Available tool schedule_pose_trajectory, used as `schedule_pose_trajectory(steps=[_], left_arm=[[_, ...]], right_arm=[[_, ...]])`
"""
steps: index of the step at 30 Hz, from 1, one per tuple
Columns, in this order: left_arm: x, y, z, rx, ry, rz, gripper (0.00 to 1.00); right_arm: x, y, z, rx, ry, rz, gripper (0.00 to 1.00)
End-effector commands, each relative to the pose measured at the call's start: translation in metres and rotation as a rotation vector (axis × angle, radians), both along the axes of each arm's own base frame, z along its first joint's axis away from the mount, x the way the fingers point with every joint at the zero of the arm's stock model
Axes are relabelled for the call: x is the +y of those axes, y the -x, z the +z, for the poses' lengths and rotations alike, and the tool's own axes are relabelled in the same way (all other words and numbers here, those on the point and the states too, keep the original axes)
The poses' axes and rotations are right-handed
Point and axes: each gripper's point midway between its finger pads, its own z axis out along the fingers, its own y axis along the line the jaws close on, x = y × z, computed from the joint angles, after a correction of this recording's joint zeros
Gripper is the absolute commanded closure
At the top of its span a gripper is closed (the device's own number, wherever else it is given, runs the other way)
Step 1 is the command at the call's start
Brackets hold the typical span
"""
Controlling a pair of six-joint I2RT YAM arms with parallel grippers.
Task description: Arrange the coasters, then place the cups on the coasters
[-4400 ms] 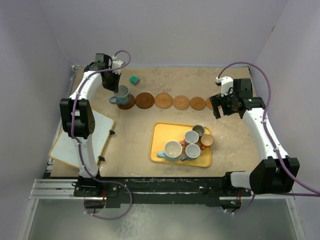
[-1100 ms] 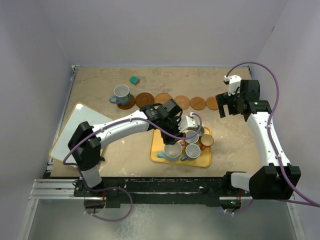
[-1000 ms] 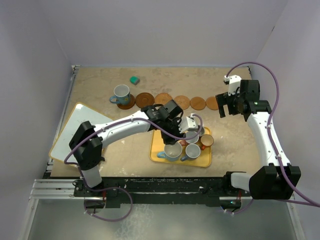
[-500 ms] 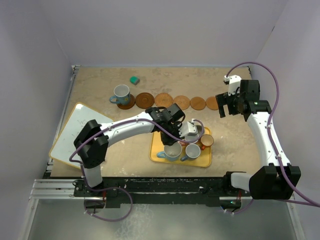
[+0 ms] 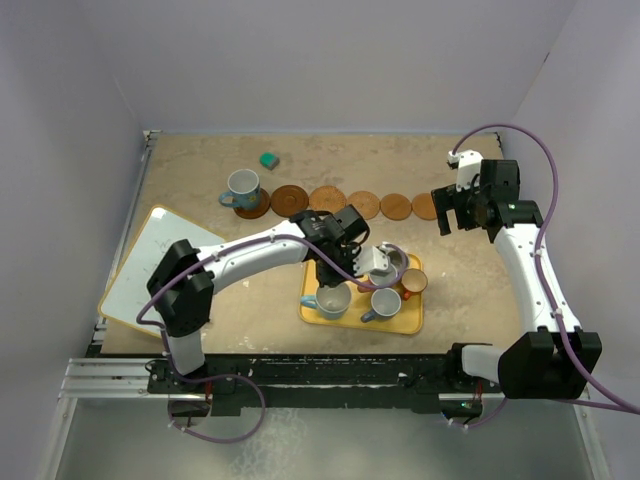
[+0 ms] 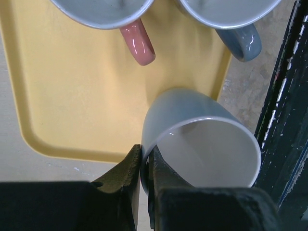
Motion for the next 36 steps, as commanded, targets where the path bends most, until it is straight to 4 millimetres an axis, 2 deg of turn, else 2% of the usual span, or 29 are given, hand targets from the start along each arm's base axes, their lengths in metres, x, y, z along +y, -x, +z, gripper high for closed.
schedule_pose_trajectory(steps=[1,5,10,19,26,36], left_arm=[[-0.002,-0.019,0.064,-0.115,0.123,-0.036,0.97],[0.009,-0.034,0.086,-0.171,0.162,-0.044,0.97],[0.025,-0.062,0.111,-0.230,0.194,-0.014,0.97],[0.052,-0.109,0.140,-0.319,0.228,0.080,0.97],[0.078,-0.153,0.145,-0.348,0.249,0.223,0.97],[0.123,-0.213,0.124,-0.323,0.250,0.426,0.97]], right_arm=[[0.001,-0.003,0.005,-0.025,-0.007,0.010,0.00],[0.001,-0.003,0.005,-0.024,-0.008,0.010,0.00],[0.001,-0.002,0.005,-0.023,-0.008,0.010,0.00],[0.001,-0.002,0.005,-0.022,-0.007,0.011,0.00],[0.001,-0.002,0.004,-0.021,-0.007,0.011,0.00],[0.001,-0.002,0.004,-0.019,-0.006,0.012,0.00]])
